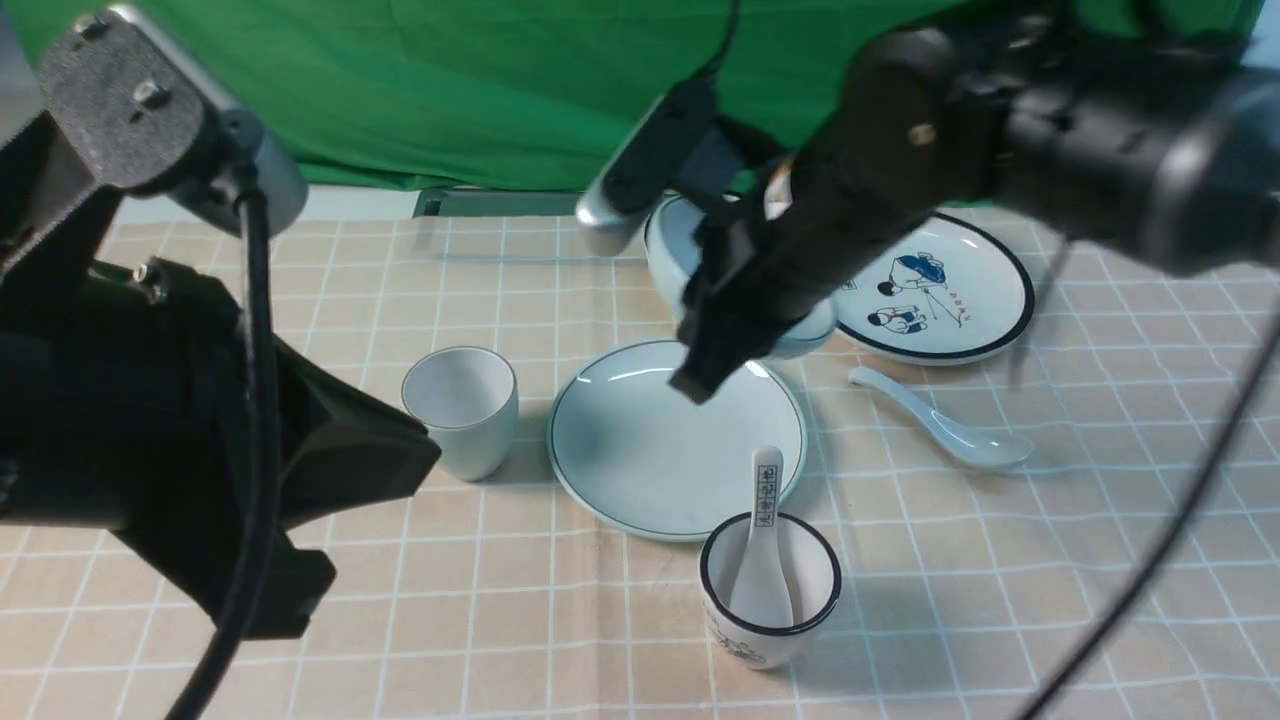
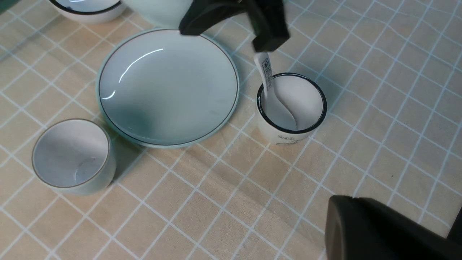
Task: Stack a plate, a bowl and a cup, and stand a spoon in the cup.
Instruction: Use the right arm to put the blue rice bowl into the blue large plate in the middle, then use the left arm to grab a blue teacup, then use the left arm to put the blue teacup into the blue rice bowl in the middle, then use the right arm to grab a blue soup spoon, then use the right arm to put the blue soup spoon into the blue teacup in the middle
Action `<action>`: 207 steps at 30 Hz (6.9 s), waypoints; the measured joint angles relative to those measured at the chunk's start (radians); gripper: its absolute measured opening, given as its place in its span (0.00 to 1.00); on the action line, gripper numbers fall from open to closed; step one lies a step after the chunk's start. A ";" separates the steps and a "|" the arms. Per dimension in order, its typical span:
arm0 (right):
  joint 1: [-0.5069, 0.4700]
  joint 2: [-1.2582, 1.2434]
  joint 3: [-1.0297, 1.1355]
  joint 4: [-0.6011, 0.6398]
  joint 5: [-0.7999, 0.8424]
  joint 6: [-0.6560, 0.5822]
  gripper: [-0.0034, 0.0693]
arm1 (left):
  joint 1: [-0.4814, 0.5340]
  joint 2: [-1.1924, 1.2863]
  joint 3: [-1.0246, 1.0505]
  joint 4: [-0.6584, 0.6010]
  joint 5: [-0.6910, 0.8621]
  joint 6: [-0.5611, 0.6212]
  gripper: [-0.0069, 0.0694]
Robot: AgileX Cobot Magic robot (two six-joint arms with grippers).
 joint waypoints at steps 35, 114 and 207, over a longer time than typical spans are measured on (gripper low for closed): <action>0.040 0.202 -0.076 0.044 0.128 0.091 0.65 | 0.000 -0.030 0.030 0.019 -0.027 0.000 0.12; -0.205 -0.913 0.744 -0.077 0.184 0.308 0.59 | -0.127 1.172 -0.776 0.262 0.064 -0.003 0.37; -0.003 0.042 0.602 0.243 -1.520 0.321 0.27 | -0.127 -0.130 0.072 0.236 -0.265 -0.155 0.09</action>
